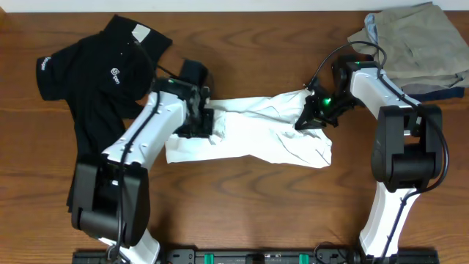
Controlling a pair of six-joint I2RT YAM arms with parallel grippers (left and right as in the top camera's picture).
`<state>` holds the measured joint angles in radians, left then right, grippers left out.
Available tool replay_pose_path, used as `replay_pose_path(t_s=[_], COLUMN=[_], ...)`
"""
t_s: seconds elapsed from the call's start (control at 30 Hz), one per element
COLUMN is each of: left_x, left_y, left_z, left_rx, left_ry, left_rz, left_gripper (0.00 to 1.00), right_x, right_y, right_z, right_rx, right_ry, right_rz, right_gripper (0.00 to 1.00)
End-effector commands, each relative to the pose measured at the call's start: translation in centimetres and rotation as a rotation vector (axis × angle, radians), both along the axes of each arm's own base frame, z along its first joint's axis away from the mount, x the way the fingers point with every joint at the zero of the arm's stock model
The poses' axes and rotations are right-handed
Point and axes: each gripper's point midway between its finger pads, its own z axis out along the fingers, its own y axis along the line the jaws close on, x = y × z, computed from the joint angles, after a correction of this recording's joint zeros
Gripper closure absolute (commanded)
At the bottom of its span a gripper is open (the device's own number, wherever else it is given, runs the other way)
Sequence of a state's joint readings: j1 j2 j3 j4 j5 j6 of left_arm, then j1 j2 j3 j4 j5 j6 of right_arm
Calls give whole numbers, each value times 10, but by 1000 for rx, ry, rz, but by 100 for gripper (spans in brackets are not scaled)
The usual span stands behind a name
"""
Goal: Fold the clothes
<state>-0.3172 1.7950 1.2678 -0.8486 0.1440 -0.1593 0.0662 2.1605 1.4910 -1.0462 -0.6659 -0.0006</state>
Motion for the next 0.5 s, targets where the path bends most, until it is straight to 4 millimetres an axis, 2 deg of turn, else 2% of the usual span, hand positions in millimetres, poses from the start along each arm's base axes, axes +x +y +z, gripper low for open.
replay_pose_path(t_s=[0.0, 0.23, 0.33, 0.47], left_x=[-12, -6, -2, 2], left_y=[-11, -41, -59, -78], left_z=[-15, -16, -13, -9], left_rx=[-3, -63, -125, -167], left_ry=[15, -49, -75, -117], left_rz=[-15, -58, -86, -123], left_gripper=[65, 65, 65, 65], right_x=[0, 6, 13, 19], right_y=[5, 1, -4, -19], right_z=[6, 12, 25, 50], right_rx=[20, 22, 15, -53], right_ry=[-15, -32, -59, -129], right_rz=[10, 6, 0, -12], right_gripper=[99, 99, 99, 99])
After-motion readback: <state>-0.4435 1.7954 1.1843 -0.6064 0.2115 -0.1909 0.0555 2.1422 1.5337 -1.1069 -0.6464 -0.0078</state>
